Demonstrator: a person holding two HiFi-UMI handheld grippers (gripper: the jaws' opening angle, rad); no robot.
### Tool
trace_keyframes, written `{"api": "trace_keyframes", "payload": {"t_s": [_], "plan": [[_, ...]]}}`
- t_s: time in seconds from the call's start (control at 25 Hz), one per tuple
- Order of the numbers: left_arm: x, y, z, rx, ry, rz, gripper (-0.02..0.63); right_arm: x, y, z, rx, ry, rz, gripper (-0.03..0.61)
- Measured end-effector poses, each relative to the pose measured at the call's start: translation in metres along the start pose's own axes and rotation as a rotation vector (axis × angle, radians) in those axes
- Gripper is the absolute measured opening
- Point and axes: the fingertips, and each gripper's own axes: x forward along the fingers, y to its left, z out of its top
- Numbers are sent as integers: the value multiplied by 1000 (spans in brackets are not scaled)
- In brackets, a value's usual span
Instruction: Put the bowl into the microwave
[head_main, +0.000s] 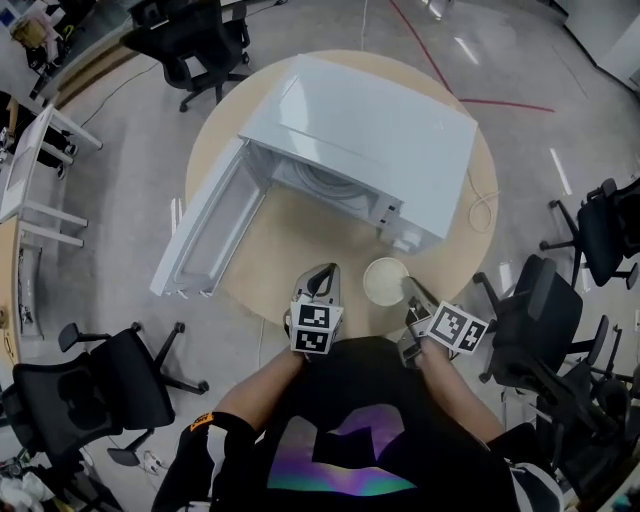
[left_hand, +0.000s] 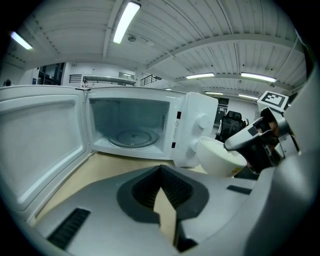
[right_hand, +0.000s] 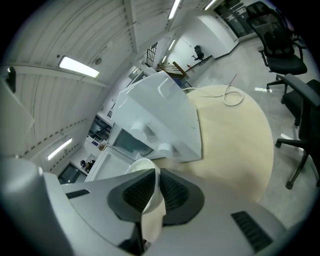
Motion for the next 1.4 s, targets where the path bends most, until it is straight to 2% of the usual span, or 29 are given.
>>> {"api": "trace_keyframes", "payload": {"t_s": [0.32,0.8,1.4], "plan": [[-26,49,-9,-43,-27,29,46,29,53,-25,-33,19,33,44],[-71,123,-19,-35,-54,44,46,63,118,-71,-26,2,57,44],[-97,160,-16,-27,-96,24,46,89,155,-93,-21,-24,43,44]]}}
